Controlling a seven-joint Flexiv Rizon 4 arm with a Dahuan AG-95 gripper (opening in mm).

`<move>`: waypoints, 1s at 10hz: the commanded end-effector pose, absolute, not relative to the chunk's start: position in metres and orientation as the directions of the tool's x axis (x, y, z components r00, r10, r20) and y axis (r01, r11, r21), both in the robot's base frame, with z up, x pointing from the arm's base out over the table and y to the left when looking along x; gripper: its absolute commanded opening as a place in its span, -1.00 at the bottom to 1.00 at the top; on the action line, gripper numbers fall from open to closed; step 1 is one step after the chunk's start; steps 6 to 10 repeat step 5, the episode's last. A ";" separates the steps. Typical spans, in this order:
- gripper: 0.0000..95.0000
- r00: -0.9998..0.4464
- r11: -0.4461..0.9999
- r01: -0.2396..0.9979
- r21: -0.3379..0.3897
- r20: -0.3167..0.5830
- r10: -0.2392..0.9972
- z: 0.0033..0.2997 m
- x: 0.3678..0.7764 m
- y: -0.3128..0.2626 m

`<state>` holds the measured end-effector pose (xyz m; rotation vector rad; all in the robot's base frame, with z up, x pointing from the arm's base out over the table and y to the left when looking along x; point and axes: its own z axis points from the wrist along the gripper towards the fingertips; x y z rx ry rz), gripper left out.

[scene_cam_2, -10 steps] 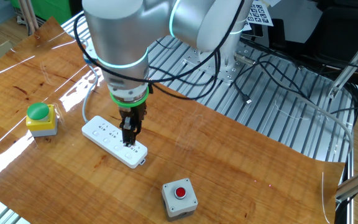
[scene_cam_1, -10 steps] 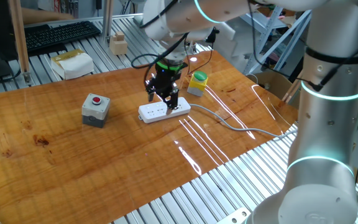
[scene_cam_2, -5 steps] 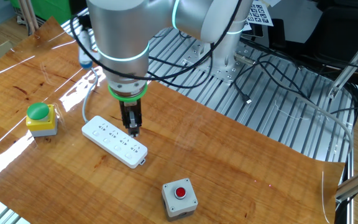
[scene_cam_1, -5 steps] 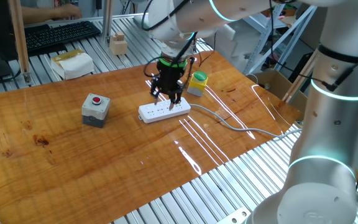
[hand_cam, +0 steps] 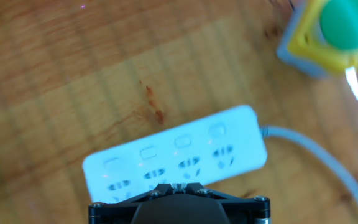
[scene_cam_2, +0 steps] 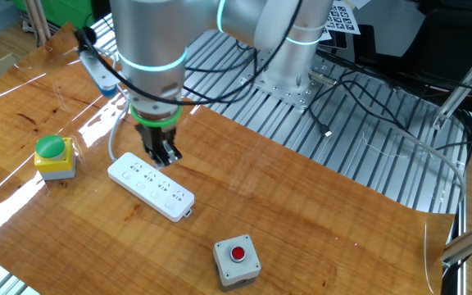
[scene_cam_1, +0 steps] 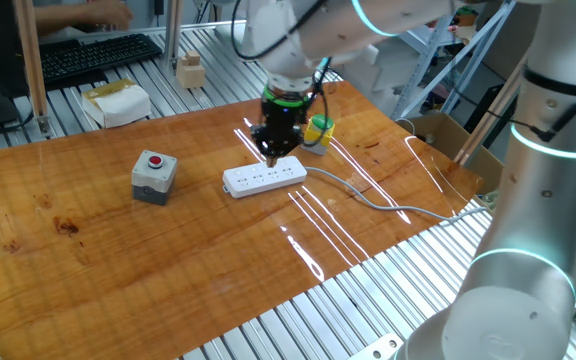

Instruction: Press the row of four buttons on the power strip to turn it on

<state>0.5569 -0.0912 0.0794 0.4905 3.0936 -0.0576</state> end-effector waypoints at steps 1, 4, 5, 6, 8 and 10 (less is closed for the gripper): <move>-1.00 -0.996 0.996 0.088 -0.033 -0.037 0.087 0.074 0.566 -0.116; -1.00 -0.997 0.997 0.062 -0.034 -0.040 0.061 0.070 0.567 -0.121; -1.00 -0.997 0.998 0.062 -0.034 -0.040 0.061 0.070 0.566 -0.122; -1.00 -0.997 0.998 0.062 -0.034 -0.040 0.061 0.070 0.566 -0.122; -1.00 -0.997 0.998 0.062 -0.034 -0.040 0.061 0.070 0.566 -0.122; -1.00 -0.997 0.998 0.062 -0.034 -0.040 0.061 0.070 0.566 -0.122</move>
